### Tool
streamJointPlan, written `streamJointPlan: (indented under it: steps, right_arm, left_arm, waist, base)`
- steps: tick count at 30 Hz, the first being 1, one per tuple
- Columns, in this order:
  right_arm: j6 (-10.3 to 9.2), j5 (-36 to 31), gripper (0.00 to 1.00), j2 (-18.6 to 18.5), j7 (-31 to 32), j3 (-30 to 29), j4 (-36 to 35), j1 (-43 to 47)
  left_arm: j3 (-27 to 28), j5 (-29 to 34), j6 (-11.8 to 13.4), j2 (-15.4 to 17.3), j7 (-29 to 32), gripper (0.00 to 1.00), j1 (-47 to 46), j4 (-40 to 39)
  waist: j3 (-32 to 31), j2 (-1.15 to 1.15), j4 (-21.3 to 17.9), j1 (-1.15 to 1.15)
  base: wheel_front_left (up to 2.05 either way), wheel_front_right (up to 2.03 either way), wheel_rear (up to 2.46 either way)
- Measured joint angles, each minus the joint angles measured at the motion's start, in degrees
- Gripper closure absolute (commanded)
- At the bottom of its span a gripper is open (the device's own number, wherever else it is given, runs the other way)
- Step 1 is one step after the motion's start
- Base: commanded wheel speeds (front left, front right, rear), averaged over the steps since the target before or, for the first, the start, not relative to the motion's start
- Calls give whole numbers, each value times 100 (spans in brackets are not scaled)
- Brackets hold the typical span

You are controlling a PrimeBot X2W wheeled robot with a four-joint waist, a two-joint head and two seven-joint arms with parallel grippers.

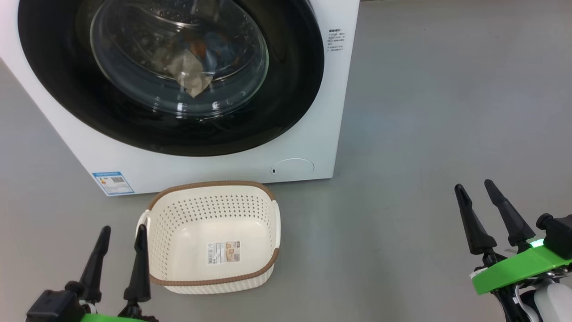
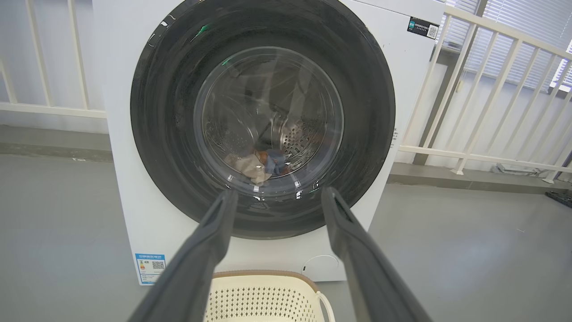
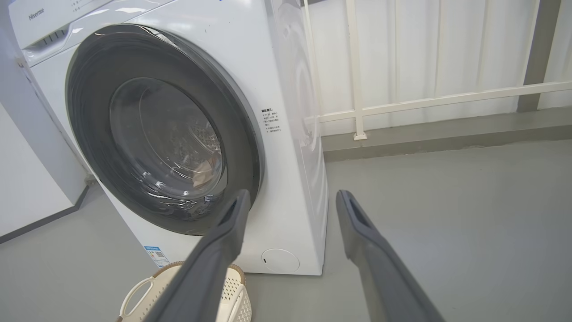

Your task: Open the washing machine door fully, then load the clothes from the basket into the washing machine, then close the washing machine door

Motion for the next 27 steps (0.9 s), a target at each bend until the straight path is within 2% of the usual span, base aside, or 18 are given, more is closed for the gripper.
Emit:
streamJointPlan:
  steps: [27]
  right_arm:
    - [0,-9,0,33,0,14,-1,-1]
  left_arm:
    - [78,2,0,-45,0,0,-26,79]
  waist:
    - [88,0,135,0]
  base:
    - [0,0,0]
